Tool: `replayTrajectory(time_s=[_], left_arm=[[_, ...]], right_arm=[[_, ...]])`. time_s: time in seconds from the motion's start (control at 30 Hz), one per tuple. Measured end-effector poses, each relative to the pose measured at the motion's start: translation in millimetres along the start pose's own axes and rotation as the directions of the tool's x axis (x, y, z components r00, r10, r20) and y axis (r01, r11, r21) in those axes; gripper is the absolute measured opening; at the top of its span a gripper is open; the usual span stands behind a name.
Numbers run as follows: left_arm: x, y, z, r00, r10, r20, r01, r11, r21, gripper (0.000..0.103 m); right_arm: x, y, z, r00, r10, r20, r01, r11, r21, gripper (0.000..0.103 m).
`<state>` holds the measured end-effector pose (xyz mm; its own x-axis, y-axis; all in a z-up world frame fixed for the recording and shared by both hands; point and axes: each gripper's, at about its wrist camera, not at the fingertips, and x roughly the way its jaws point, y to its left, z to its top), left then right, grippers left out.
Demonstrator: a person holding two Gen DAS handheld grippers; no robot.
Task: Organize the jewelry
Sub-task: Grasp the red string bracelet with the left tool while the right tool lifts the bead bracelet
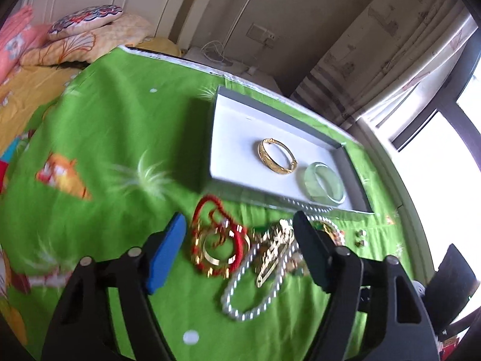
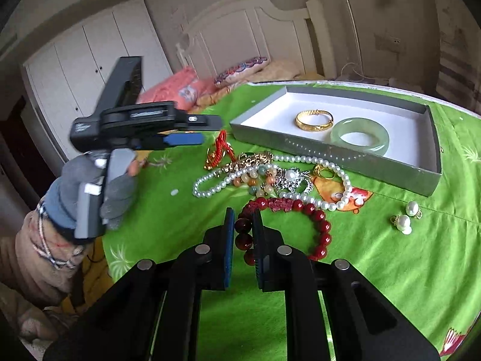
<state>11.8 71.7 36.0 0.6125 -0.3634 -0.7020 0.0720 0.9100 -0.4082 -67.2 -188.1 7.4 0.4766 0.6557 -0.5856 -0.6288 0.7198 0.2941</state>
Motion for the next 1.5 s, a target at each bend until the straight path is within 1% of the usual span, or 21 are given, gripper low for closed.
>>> replayTrajectory(time_s=[0.17,0.27,0.3,0.33,0.37,0.47,0.53,0.6,0.73,0.8,0.83,0.87,0.93,1.03,1.1,1.17,1.23,1.27,1.37,1.43,1.5], left_arm=[[24.1,-7.5,19.5,0.995,0.060,-0.078,-0.059,0.998,0.016,0.060],[43.0,-7.8,20.2,0.984,0.089,-0.157,-0.085,0.996,0.035,0.034],[44.6,-5.2,20.9,0.983,0.093,-0.156,-0.088,0.995,0.038,0.019],[42.1,-5.3,19.2,0.986,0.092,-0.138,-0.086,0.995,0.044,0.009],[37.8,-6.3,17.2,0.990,0.075,-0.120,-0.070,0.996,0.049,0.007],[17.2,-9.1,9.8,0.997,0.041,-0.058,-0.038,0.997,0.063,0.006],[3.8,-10.6,3.4,0.999,0.003,-0.037,-0.001,0.998,0.065,0.006],[-6.4,-8.6,-0.9,1.000,-0.007,-0.025,0.008,0.998,0.059,0.005],[-22.3,1.1,-5.5,0.999,-0.052,-0.001,0.052,0.998,0.021,0.005],[-34.2,12.9,-8.9,0.995,-0.095,0.018,0.095,0.995,-0.020,0.005],[-40.1,20.3,-11.0,0.992,-0.122,0.028,0.123,0.992,-0.043,0.005],[-45.0,26.2,-12.9,0.990,-0.137,0.033,0.139,0.989,-0.058,0.005],[-54.3,41.6,-17.7,0.987,-0.158,0.042,0.161,0.983,-0.091,0.005],[-59.2,63.5,-26.0,0.990,-0.136,0.037,0.140,0.982,-0.125,0.005],[-60.5,82.4,-32.8,0.992,-0.118,0.033,0.122,0.979,-0.166,0.005],[-61.7,99.4,-39.3,0.994,-0.100,0.033,0.105,0.974,-0.200,0.005],[-62.9,111.4,-45.4,0.996,-0.084,0.031,0.089,0.971,-0.222,0.005],[-62.8,118.4,-47.6,0.996,-0.082,0.028,0.086,0.968,-0.236,0.005],[-61.9,130.1,-55.4,0.996,-0.085,0.015,0.086,0.963,-0.254,0.005],[-60.5,130.9,-60.1,0.996,-0.093,0.009,0.092,0.963,-0.253,0.005],[-59.4,128.4,-61.1,0.995,-0.099,0.015,0.100,0.963,-0.249,0.005]], right_arm=[[-1.6,-1.6,1.0,1.000,0.009,0.007,-0.009,1.000,0.008,0.013],[-3.5,-2.2,0.0,1.000,0.019,0.016,-0.020,1.000,0.015,0.013],[-4.1,-4.2,-1.3,1.000,0.022,0.019,-0.022,1.000,0.017,0.013],[-4.7,-4.6,-1.4,0.999,0.024,0.022,-0.024,1.000,0.019,0.013],[-5.7,-4.8,-1.6,0.999,0.026,0.026,-0.027,0.999,0.021,0.013],[-10.7,-7.9,-2.3,0.998,0.047,0.047,-0.048,0.998,0.026,0.013],[-14.0,-8.4,-3.0,0.997,0.056,0.056,-0.058,0.998,0.028,0.013],[-13.4,-7.7,-3.0,0.997,0.054,0.051,-0.056,0.998,0.025,0.013],[-9.1,-3.1,-3.1,0.999,0.038,0.025,-0.038,0.999,0.004,0.014],[-6.4,-0.7,-2.7,1.000,0.028,0.011,-0.028,1.000,-0.007,0.017],[-3.4,0.5,-2.0,1.000,0.021,0.001,-0.021,1.000,-0.013,0.026],[-0.8,2.9,-1.5,1.000,-0.006,-0.011,0.006,1.000,-0.023,0.041],[3.5,9.3,-1.1,0.999,-0.037,-0.029,0.035,0.998,-0.056,0.055],[17.4,25.0,-2.0,0.990,-0.106,-0.098,0.090,0.983,-0.158,0.055],[33.4,34.5,-4.1,0.967,-0.196,-0.161,0.154,0.958,-0.241,0.054],[45.0,39.7,-7.4,0.947,-0.248,-0.203,0.181,0.937,-0.297,0.040],[45.1,42.1,-8.0,0.953,-0.227,-0.202,0.159,0.939,-0.306,0.020],[45.4,43.8,-9.0,0.952,-0.233,-0.197,0.163,0.934,-0.318,0.016],[44.1,46.4,-12.8,0.953,-0.243,-0.183,0.174,0.928,-0.329,0.015],[39.6,42.4,-12.6,0.957,-0.233,-0.175,0.173,0.937,-0.303,0.013],[31.5,35.1,-9.5,0.969,-0.194,-0.153,0.153,0.958,-0.244,0.013]])
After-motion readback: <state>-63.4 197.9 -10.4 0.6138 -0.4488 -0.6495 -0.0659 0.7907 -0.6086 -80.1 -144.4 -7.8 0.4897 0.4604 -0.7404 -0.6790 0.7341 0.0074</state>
